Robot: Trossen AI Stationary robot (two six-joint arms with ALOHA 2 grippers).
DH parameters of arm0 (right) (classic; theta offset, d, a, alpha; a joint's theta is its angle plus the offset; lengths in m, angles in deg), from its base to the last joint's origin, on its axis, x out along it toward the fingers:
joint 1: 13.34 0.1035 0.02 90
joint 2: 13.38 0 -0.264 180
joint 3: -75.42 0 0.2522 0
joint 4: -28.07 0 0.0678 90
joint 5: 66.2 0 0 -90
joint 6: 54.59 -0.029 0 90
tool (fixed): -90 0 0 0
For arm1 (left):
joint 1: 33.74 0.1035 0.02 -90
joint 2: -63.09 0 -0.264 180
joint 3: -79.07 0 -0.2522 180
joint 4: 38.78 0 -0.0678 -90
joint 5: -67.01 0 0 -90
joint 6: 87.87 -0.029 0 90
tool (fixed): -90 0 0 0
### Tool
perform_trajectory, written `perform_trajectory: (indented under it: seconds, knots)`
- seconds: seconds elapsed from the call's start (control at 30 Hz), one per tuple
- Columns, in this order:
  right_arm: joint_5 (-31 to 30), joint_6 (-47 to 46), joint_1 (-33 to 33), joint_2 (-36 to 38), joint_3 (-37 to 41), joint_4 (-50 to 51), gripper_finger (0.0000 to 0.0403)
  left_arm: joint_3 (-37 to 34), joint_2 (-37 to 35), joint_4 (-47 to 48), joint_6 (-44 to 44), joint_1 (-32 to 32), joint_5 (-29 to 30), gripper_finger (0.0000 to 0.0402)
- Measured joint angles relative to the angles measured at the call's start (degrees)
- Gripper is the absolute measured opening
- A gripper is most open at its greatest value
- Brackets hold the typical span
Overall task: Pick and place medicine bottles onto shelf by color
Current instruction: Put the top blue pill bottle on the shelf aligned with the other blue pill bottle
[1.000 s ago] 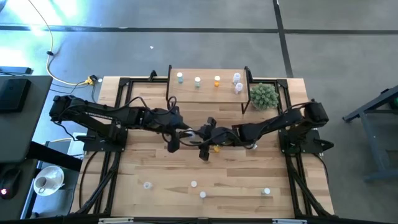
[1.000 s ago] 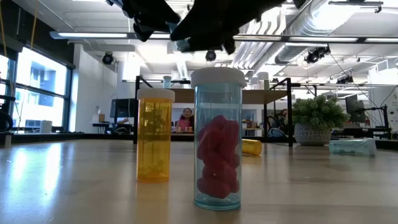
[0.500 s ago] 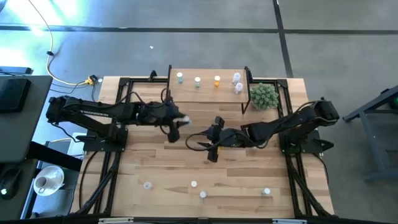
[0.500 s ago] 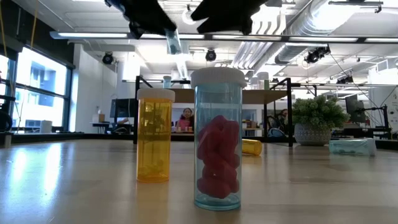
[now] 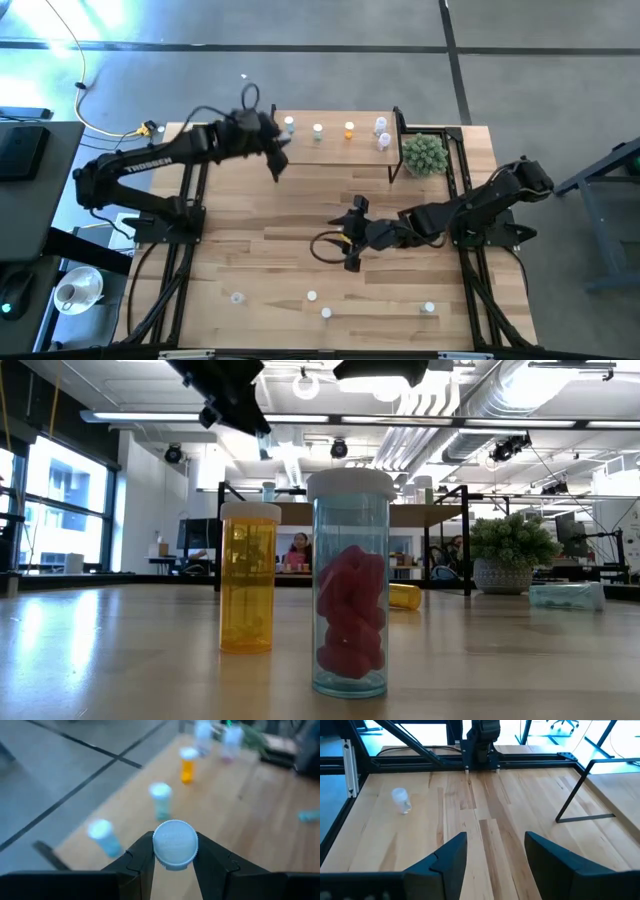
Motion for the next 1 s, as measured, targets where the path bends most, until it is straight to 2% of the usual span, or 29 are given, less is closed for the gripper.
perform_trajectory:
  seconds: [0.17, 0.33, 0.57, 1.0]
  knots:
    - [0.0, 0.0, 0.0, 0.0, 0.0, 0.0, 0.0190, 0.6, 0.3, 0.2, 4.4, 6.6, -2.6, 0.0105]
    - [-0.1, 0.0, 0.0, 0.0, 0.0, 0.0, 0.0190, 0.7, 1.8, 1.2, 6.4, 9.7, -5.0, 0.0104]
    - [-0.2, 0.0, 0.0, 0.0, -0.1, 0.0, 0.0190, 0.7, 5.9, 0.9, 6.3, 9.2, -6.2, 0.0105]
    - [-0.2, 0.0, 0.0, 0.0, -0.1, 0.0, 0.0190, 0.7, 11.9, 0.7, 5.6, 8.0, -4.4, 0.0103]
